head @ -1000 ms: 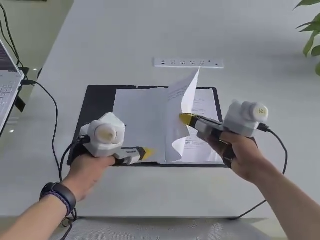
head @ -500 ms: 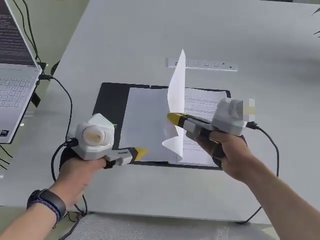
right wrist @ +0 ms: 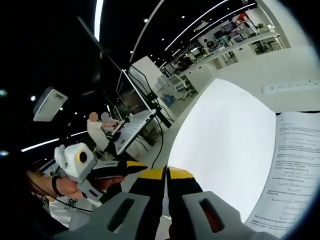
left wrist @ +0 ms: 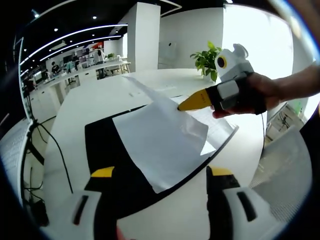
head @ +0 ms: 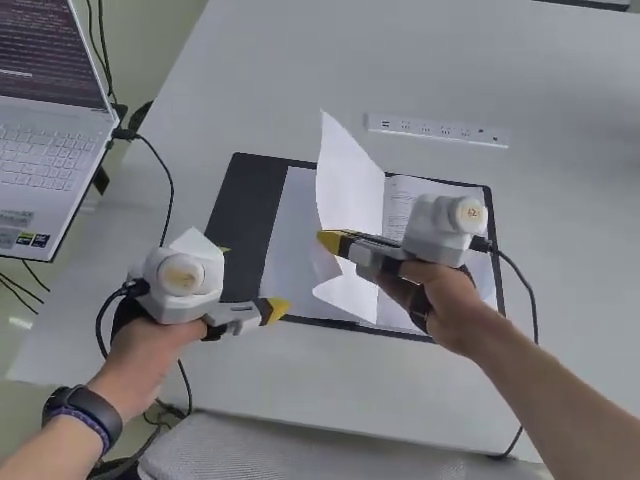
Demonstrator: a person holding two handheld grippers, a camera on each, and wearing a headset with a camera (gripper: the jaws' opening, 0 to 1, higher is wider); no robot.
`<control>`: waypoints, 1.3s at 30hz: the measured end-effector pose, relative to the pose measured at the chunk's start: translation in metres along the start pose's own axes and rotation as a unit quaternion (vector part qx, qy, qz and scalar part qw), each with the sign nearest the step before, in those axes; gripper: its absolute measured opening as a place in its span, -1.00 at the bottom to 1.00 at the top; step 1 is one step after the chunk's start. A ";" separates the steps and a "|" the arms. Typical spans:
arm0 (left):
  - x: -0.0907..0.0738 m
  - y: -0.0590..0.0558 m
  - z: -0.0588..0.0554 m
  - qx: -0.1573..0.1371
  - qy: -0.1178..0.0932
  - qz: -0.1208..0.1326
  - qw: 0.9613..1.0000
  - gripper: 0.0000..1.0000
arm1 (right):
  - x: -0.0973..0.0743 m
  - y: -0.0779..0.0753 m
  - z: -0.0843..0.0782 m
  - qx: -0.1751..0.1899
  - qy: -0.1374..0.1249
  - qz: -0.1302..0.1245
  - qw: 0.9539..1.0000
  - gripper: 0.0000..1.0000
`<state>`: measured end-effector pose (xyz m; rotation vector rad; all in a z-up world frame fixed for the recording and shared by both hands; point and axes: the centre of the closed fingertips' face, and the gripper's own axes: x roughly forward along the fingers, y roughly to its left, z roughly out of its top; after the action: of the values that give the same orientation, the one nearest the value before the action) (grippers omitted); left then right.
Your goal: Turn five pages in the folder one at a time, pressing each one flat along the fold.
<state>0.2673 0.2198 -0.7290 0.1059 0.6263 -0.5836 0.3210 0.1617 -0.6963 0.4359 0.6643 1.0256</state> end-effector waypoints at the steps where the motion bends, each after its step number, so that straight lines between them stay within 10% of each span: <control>1: -0.001 0.000 -0.001 -0.002 -0.001 0.001 1.000 0.45 | 0.003 -0.001 -0.001 0.001 0.003 0.000 1.000 -1.00; 21: -0.010 0.003 -0.018 -0.036 0.003 0.008 0.999 0.44 | 0.060 -0.029 -0.051 0.036 0.090 -0.021 0.995 -1.00; 39: -0.005 -0.001 -0.026 -0.046 0.012 0.002 0.999 0.43 | 0.070 -0.037 -0.072 0.068 0.112 -0.031 0.991 -1.00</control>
<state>0.2497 0.2284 -0.7469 0.0290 0.6758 -0.5491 0.3198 0.2090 -0.7921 0.4185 0.9477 0.9824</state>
